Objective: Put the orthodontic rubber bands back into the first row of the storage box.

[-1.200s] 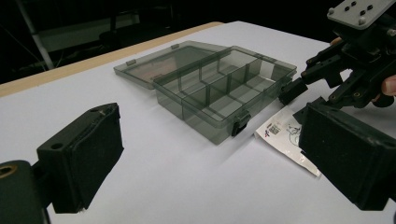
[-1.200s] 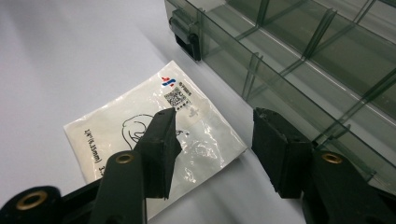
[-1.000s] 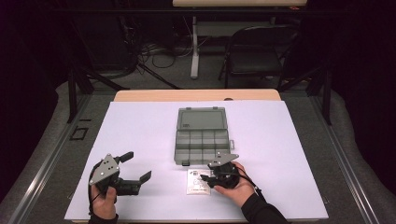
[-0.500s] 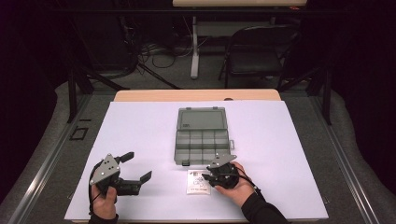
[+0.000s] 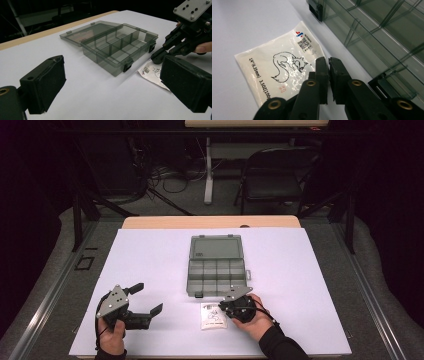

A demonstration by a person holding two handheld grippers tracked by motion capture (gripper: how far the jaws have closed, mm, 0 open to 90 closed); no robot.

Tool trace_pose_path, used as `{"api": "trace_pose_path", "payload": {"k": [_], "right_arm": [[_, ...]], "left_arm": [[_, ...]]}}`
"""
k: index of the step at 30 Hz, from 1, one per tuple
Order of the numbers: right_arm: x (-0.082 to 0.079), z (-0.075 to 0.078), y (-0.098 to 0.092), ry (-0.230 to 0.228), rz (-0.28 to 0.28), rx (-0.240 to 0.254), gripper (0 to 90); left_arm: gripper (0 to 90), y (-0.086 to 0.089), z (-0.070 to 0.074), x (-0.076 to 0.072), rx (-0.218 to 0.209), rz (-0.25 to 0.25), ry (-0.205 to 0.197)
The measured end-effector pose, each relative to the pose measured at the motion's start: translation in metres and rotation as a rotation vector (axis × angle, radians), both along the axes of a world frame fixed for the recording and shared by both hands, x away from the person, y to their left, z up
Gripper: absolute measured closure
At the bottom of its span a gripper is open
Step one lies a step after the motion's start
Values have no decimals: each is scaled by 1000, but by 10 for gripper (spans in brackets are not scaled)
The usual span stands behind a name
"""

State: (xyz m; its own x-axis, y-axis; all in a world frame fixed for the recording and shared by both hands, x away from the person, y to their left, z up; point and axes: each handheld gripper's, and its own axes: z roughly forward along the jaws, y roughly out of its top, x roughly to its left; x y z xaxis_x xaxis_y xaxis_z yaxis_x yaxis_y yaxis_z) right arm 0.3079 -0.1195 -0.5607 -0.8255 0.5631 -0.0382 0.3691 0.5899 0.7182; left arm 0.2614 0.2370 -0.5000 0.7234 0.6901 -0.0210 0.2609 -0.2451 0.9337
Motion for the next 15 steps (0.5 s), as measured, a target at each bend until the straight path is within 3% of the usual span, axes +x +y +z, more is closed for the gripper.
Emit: {"api": "trace_pose_path", "payload": {"k": [15], "right_arm": [[2,2,-2,-4,14,-4,900]], "left_arm": [[63,0,0,0,-1,0,2]]}}
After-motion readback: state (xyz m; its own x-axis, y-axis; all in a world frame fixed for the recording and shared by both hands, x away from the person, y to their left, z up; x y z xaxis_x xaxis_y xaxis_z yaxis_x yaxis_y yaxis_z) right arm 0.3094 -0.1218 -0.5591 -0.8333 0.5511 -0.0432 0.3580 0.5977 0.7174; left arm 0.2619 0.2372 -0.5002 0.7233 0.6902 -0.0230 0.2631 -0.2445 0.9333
